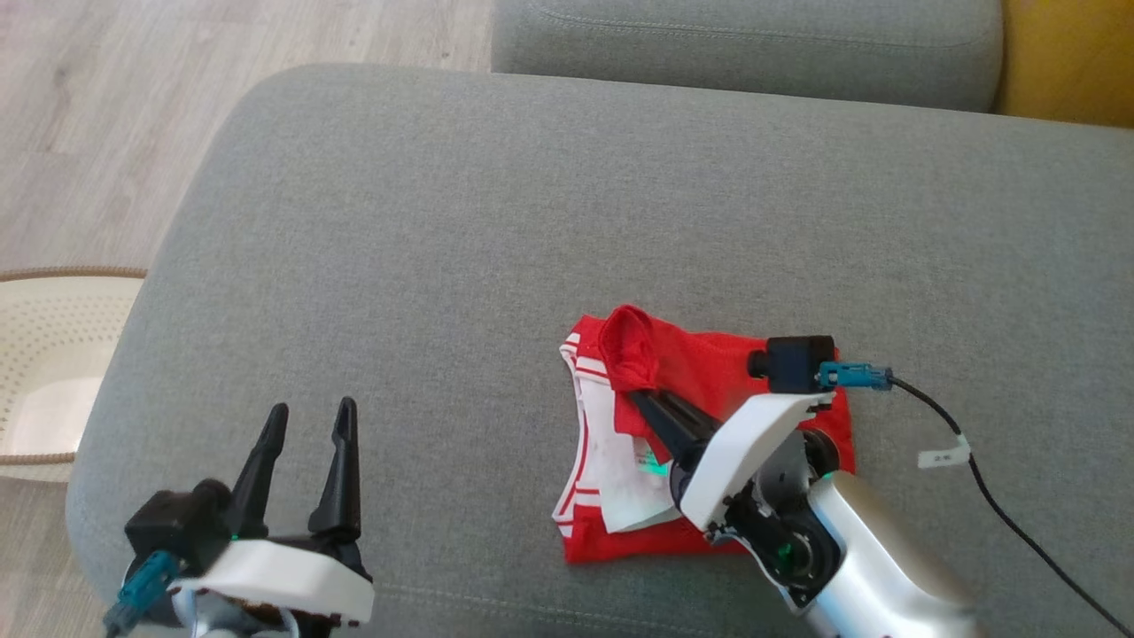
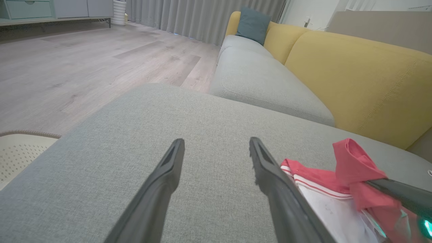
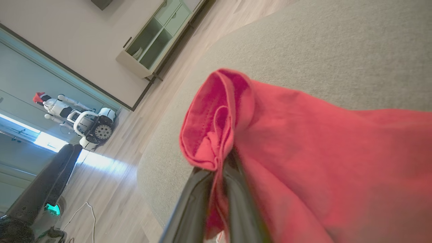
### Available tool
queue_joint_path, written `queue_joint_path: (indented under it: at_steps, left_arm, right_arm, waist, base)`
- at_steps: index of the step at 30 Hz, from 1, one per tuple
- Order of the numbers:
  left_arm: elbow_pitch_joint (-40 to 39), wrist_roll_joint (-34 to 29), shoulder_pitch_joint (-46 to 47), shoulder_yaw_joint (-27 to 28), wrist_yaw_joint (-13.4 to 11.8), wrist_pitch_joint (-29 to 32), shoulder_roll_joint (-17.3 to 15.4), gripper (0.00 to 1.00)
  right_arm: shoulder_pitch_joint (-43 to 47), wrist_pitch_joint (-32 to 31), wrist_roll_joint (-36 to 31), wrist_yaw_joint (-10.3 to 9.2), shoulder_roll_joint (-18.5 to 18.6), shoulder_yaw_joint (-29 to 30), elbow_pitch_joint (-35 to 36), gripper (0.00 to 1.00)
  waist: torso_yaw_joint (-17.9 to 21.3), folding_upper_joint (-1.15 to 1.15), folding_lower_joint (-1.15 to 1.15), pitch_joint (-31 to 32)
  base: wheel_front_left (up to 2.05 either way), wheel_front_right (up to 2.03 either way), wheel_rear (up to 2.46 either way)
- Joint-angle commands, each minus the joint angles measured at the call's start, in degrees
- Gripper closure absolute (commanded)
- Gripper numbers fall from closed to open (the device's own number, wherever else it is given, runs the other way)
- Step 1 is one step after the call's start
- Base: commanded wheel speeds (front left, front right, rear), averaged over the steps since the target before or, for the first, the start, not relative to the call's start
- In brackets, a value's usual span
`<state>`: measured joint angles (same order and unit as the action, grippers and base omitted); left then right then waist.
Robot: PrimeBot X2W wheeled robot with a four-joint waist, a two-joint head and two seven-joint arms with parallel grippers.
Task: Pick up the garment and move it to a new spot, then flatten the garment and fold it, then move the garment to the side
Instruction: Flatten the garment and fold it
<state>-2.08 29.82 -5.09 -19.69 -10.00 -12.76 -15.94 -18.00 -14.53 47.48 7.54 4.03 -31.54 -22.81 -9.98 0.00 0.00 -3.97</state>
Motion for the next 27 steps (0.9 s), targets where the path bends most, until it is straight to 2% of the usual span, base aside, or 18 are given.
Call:
queue_joint_path:
  at_steps: [1, 2, 3, 4, 5, 6, 15, 19, 24, 27]
  left_arm:
    - [-1.54, 0.1, 3.06, 1.85, 0.42, -0.25, -0.27, 0.0]
    - [-1.47, 0.12, 3.09, 1.78, 0.43, -0.24, -0.26, 0.0]
    - [-1.43, 0.14, 3.12, 1.73, 0.42, -0.24, -0.25, 0.0]
    - [-1.39, 0.16, 3.14, 1.7, 0.42, -0.25, -0.24, 0.0]
    - [-1.37, 0.19, 3.17, 1.69, 0.41, -0.27, -0.25, 0.0]
    - [-1.34, 0.22, 3.18, 1.71, 0.39, -0.29, -0.26, 0.0]
    - [-1.03, 0.34, 3.47, 1.49, 0.46, -0.59, -0.06, 0.0]
    - [-1.02, 0.37, 3.49, 1.56, 0.44, -0.78, -0.04, 0.0]
    - [-1.18, 0.21, 3.7, 1.65, 0.46, -1.04, -0.04, 0.0]
    - [-1.2, -0.08, 4.06, 1.65, 0.2, -1.2, 0.14, 0.0]
  right_arm:
    - [-3.12, 1.59, 0.84, -0.05, -1.14, -1.51, 0.65, 1.0]
    - [-3.63, 2.26, 1.34, -0.05, -1.14, -2.15, -0.33, 1.0]
    - [-4.08, 2.96, 2.14, -0.05, -1.14, -2.76, -1.14, 0.74]
    - [-4.5, 3.87, 3.21, -0.05, -1.14, -3.26, -1.74, 0.53]
    - [-4.96, 4.78, 4.3, -0.05, -1.14, -3.77, -2.26, 0.13]
    - [-5.51, 5.63, 5.12, -0.05, -1.14, -4.34, -2.78, 0.0]
    - [-10.99, 14.42, 9.62, -0.05, -1.14, -7.11, -6.29, 0.0]
    - [-13.33, 18.44, 8.43, -0.05, -1.14, -6.95, -8.01, 0.0]
    - [-15.86, 23.89, 1.42, -0.05, -1.15, -4.46, -10.98, 0.0]
    - [-16.61, 27.48, -8.47, -0.05, -0.74, -0.44, -12.68, 0.0]
  waist:
    - [-0.13, 0.0, 0.0, 0.0]
    - [-0.17, 0.0, 0.0, 0.01]
    - [-0.19, 0.0, 0.0, 0.01]
    - [-0.19, 0.0, 0.0, -0.02]
    - [-0.15, 0.0, 0.0, -0.04]
    - [-0.07, 0.0, 0.0, -0.07]
    - [1.17, 0.0, 0.0, -0.46]
    - [1.94, 0.0, 0.0, -0.79]
    - [3.07, 0.0, 0.0, -1.12]
    - [4.25, 0.0, 0.0, -0.99]
  base:
    - [0.0, 0.0, 0.0]
    - [0.0, 0.0, 0.0]
    - [0.0, 0.0, 0.0]
    - [0.0, 0.0, 0.0]
    - [0.0, 0.0, 0.0]
    - [0.0, 0.0, 0.0]
    - [0.0, 0.0, 0.0]
    - [0.0, 0.0, 0.0]
    - [0.0, 0.0, 0.0]
    - [0.0, 0.0, 0.0]
